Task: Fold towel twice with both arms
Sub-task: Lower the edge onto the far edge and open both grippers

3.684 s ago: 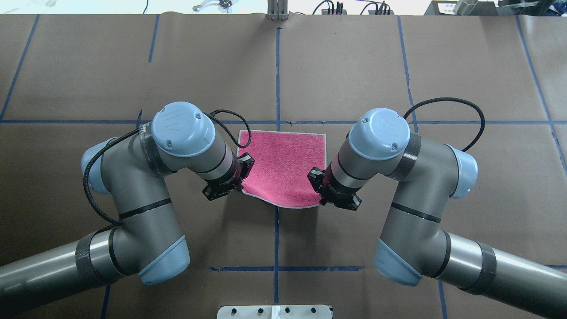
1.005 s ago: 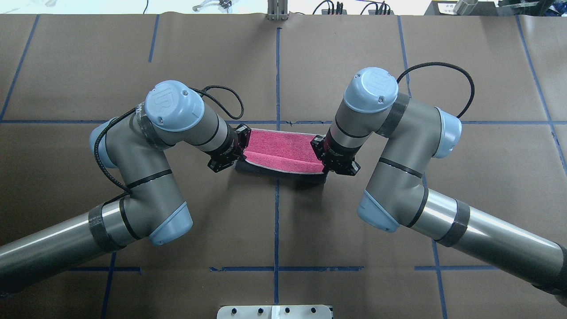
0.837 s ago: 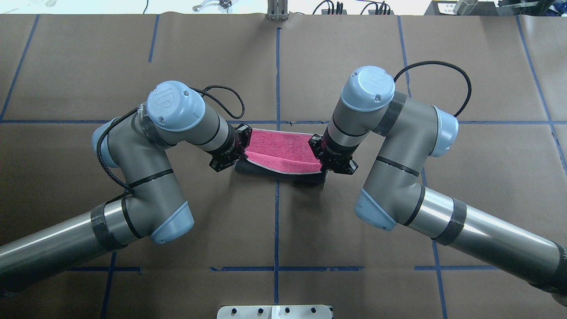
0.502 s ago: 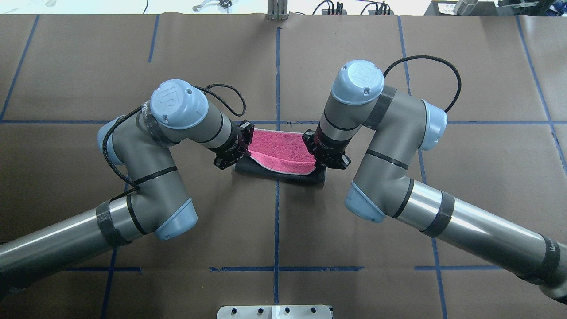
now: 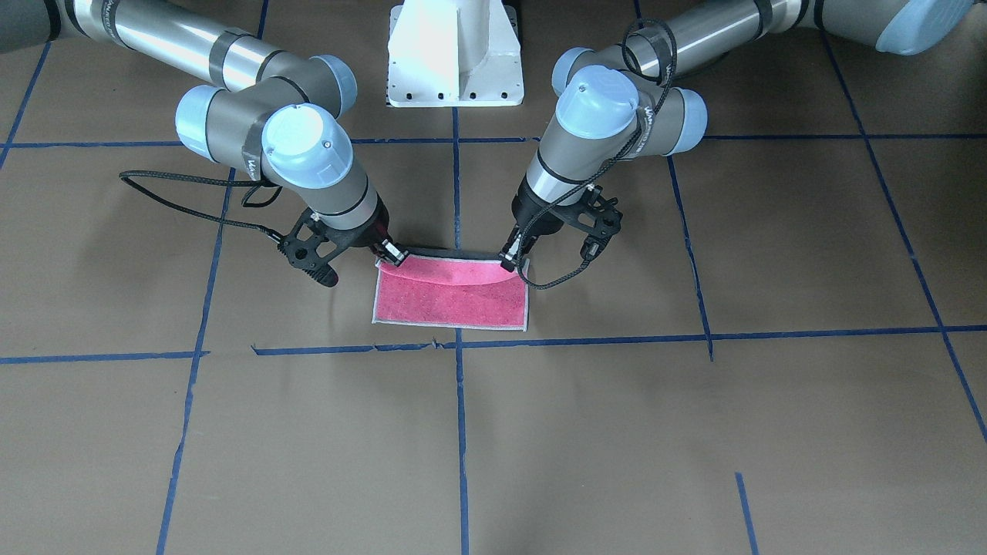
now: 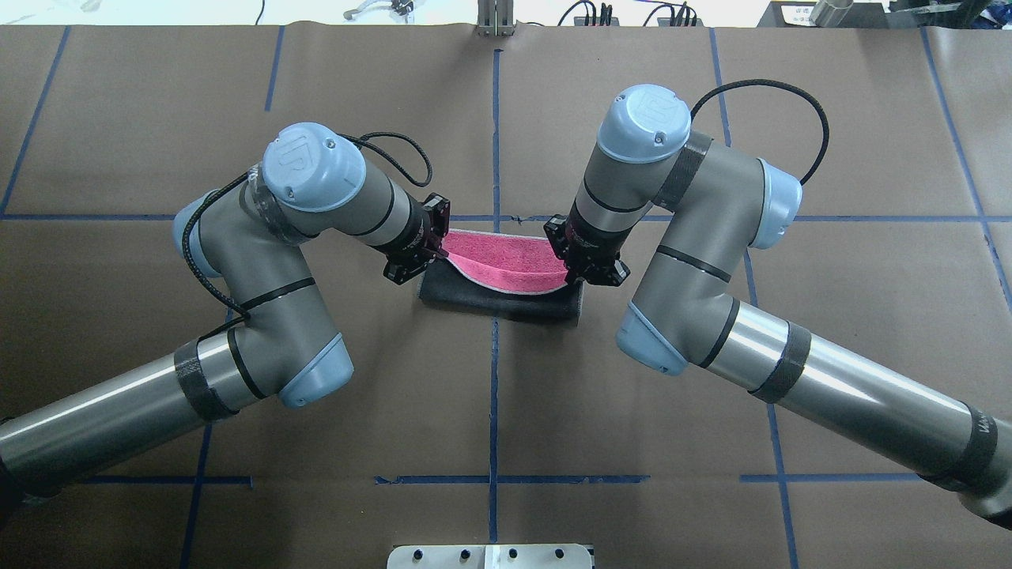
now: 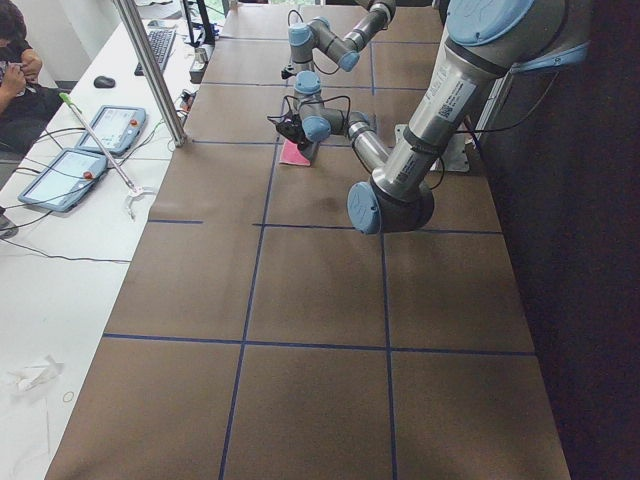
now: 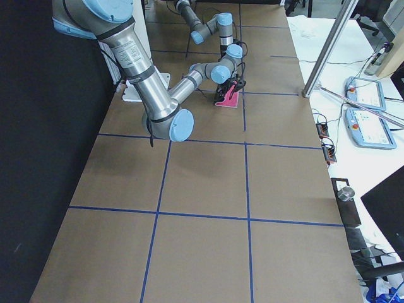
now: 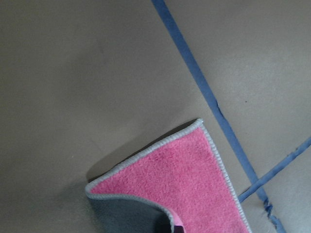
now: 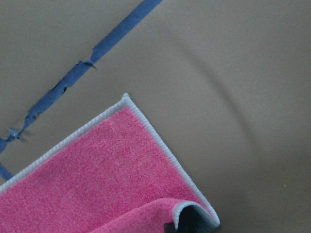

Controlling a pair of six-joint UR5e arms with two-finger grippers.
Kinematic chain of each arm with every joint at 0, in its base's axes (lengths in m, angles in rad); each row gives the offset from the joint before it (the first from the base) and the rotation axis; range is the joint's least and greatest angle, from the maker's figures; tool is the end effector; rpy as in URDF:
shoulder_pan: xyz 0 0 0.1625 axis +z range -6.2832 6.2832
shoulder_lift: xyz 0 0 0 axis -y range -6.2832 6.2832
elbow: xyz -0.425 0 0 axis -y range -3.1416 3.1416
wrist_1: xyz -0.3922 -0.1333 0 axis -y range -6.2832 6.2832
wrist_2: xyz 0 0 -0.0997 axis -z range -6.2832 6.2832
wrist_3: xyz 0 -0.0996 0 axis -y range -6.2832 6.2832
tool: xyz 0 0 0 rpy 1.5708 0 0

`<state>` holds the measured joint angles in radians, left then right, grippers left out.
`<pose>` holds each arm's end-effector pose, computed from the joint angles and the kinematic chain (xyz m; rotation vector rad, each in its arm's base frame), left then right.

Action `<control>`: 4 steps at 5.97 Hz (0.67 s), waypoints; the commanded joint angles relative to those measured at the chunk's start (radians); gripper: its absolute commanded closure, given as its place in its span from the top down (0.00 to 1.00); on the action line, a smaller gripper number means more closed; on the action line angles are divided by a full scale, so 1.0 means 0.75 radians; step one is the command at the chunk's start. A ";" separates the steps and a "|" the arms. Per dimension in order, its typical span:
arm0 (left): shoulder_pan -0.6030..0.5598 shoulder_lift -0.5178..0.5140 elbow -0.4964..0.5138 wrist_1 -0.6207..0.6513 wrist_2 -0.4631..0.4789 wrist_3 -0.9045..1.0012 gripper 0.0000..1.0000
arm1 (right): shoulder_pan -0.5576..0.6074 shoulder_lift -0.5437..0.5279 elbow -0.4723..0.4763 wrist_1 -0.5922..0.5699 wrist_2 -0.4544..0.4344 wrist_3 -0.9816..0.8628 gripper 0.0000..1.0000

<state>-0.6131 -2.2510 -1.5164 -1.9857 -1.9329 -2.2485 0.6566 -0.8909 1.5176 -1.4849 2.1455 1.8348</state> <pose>0.5292 -0.4921 0.2243 -0.3778 1.0629 -0.9709 -0.5180 -0.4991 0.2611 -0.4114 -0.8004 0.6546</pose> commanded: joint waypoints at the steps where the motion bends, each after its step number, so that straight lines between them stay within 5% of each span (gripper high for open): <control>1: -0.013 -0.003 0.017 -0.019 0.002 -0.015 0.01 | 0.010 0.002 -0.027 0.002 0.003 0.000 0.00; 4: -0.017 -0.007 0.117 -0.159 0.006 -0.112 0.01 | 0.026 0.000 -0.109 0.133 0.037 0.012 0.00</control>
<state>-0.6254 -2.2554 -1.4662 -2.0460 -1.9296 -2.2984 0.6698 -0.8901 1.4442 -1.3993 2.1578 1.8412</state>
